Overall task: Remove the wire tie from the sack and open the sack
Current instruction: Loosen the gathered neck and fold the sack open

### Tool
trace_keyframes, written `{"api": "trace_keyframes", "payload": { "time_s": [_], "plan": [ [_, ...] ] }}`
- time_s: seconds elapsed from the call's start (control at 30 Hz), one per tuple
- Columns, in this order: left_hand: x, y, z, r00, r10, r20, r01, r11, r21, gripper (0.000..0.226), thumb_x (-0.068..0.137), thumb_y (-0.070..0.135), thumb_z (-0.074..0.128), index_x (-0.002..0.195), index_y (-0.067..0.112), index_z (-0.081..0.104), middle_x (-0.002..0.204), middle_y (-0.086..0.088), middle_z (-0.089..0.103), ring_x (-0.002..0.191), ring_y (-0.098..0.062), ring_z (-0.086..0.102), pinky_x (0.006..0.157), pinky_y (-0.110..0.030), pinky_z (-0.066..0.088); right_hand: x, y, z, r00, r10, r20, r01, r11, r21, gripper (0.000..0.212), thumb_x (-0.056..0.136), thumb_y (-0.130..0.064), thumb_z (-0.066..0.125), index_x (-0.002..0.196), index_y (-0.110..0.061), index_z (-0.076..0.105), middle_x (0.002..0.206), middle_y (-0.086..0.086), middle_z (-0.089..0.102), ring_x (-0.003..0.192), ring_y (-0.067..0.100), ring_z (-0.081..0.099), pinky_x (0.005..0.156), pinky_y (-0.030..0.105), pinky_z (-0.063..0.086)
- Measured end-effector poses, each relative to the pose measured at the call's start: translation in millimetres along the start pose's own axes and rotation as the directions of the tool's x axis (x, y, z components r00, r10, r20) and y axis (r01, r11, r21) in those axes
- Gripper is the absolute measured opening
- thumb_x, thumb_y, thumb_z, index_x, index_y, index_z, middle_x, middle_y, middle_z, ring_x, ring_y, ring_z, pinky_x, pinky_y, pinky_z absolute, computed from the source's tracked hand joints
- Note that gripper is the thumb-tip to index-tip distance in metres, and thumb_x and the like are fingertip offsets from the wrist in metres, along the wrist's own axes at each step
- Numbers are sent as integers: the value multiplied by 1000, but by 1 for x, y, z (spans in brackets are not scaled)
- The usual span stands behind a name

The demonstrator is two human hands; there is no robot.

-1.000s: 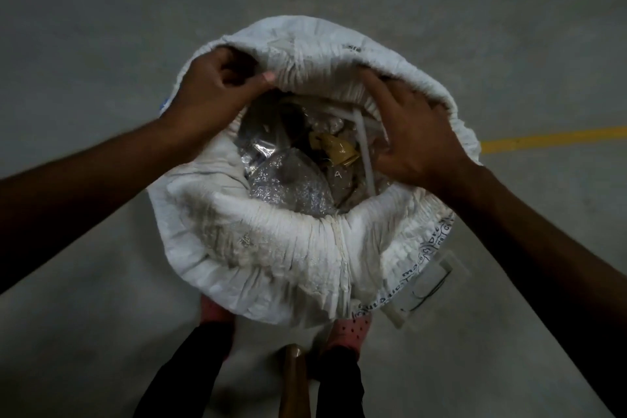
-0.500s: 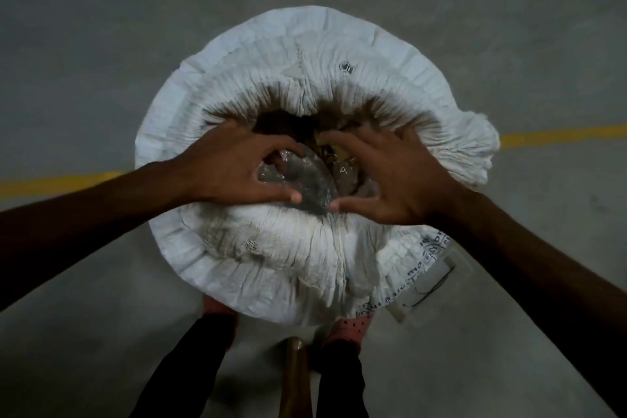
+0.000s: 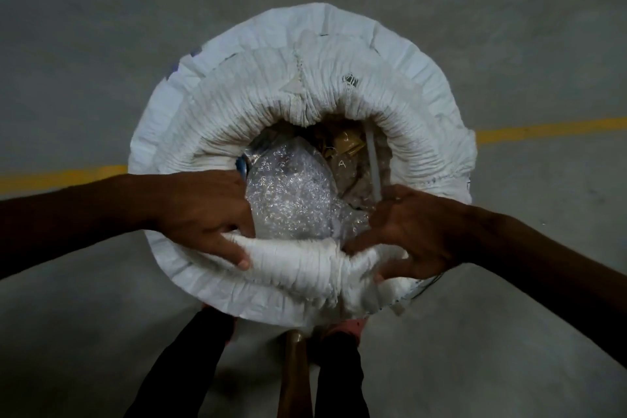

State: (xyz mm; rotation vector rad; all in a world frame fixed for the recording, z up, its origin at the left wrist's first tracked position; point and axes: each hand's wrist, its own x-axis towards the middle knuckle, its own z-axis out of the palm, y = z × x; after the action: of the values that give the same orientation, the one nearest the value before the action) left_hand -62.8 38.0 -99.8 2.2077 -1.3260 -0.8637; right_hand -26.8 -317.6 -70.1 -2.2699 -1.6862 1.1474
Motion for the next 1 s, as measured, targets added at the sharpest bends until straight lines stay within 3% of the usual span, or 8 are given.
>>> {"api": "trace_keyframes", "payload": {
  "time_s": [0.13, 0.3, 0.4, 0.5, 0.57, 0.73, 0.83, 1.0],
  "plan": [
    [0, 13, 7, 993, 110, -41, -115, 978, -171, 59, 100, 73, 50, 80, 22, 74, 89, 9, 69, 86, -9, 66, 81, -39, 55, -1, -13, -4, 998, -3, 66, -12, 974, 226, 56, 91, -78, 50, 138, -49, 59, 109, -14, 61, 95, 9, 66, 86, 30, 51],
    [2, 31, 10, 940, -182, 288, 238, 956, -173, 104, 71, 100, -12, 91, 31, 64, 82, 11, 60, 83, 7, 55, 85, -11, 39, -1, -20, 2, 999, -24, 31, 12, 942, 336, 49, 95, -76, 50, 135, -50, 60, 134, -20, 59, 116, 0, 63, 96, 16, 46],
    [-4, 33, 19, 994, -52, 101, 69, 982, -174, 81, 94, 83, 1, 114, 36, 64, 86, 10, 62, 93, -2, 51, 78, -7, 34, -1, -23, 3, 998, -39, 51, 17, 923, 384, 45, 101, -67, 48, 138, -47, 62, 135, -22, 67, 127, -4, 54, 90, -5, 27],
    [6, 40, 16, 877, -178, 446, 251, 962, -110, 81, 96, 83, 27, 81, 14, 68, 77, -1, 70, 75, -7, 59, 69, -12, 39, 0, -25, 6, 998, -51, 23, 39, 930, 365, 41, 102, -67, 45, 136, -52, 62, 126, -25, 71, 121, -4, 59, 85, -4, 26],
    [11, 45, 18, 849, -191, 493, 260, 963, -73, 77, 94, 84, 38, 79, 14, 67, 77, -1, 71, 68, -11, 56, 68, -18, 42, 2, -27, 5, 999, -50, 15, 42, 946, 320, 40, 101, -69, 45, 134, -56, 63, 123, -24, 73, 120, -3, 59, 88, 0, 25],
    [10, 47, 13, 873, -281, 398, 316, 948, -24, 67, 88, 87, 45, 91, 25, 71, 78, 11, 68, 74, -5, 58, 65, -14, 39, 5, -32, -7, 999, -37, -16, 40, 963, 267, 57, 93, -77, 40, 129, -44, 70, 119, -16, 76, 116, 1, 65, 98, 21, 40],
    [10, 36, 2, 937, -333, 102, 347, 914, -208, 63, 77, 93, 54, 110, 42, 72, 96, 25, 74, 87, 6, 67, 77, -13, 52, 8, -27, -12, 982, 6, -189, 61, 937, 344, 46, 99, -60, 57, 117, -23, 76, 108, -5, 77, 99, 13, 72, 88, 30, 55],
    [19, 8, -10, 762, -588, -269, 327, 710, -624, 90, 56, 84, 80, 134, 41, 66, 117, 31, 71, 101, 0, 73, 90, -29, 64, 31, -15, -17, 782, 209, -587, -17, 949, 316, 15, 99, -23, 67, 97, -9, 72, 88, 3, 67, 76, 12, 59, 69, 29, 49]
  ]
}}
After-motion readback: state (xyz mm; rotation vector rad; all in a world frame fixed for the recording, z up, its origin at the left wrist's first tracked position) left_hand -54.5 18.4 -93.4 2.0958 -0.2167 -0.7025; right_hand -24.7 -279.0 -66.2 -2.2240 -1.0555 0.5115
